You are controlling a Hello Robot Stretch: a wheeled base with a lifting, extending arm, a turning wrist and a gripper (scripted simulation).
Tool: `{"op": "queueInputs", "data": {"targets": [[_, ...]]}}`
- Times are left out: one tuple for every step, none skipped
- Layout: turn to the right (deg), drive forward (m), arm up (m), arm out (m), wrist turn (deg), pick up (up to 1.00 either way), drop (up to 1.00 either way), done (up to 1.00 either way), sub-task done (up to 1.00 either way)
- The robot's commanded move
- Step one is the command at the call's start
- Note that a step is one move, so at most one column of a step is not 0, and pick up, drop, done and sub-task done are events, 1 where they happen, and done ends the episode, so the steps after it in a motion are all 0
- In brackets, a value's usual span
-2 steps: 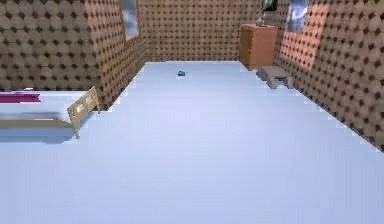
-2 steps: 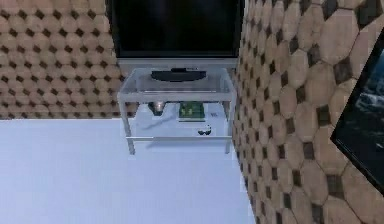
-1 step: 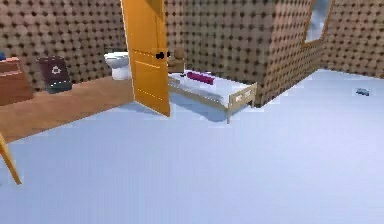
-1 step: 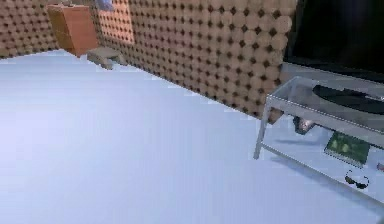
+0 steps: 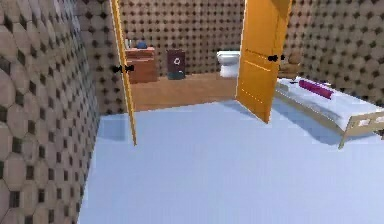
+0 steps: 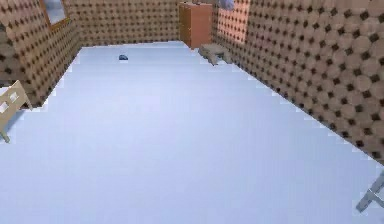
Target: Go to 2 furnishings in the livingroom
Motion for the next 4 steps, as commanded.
{"op": "queueInputs", "data": {"targets": [[0.0, 1.00, 0.00, 0.00, 0.0, 0.00, 0.00, 0.00, 0.00], [0.0, 0.90, 0.00, 0.00, 0.0, 0.00, 0.00, 0.00, 0.00], [-15.0, 0.00, 0.00, 0.00, 0.0, 0.00, 0.00, 0.00, 0.00], [0.0, 1.00, 0.00, 0.00, 0.0, 0.00, 0.00, 0.00, 0.00]]}}
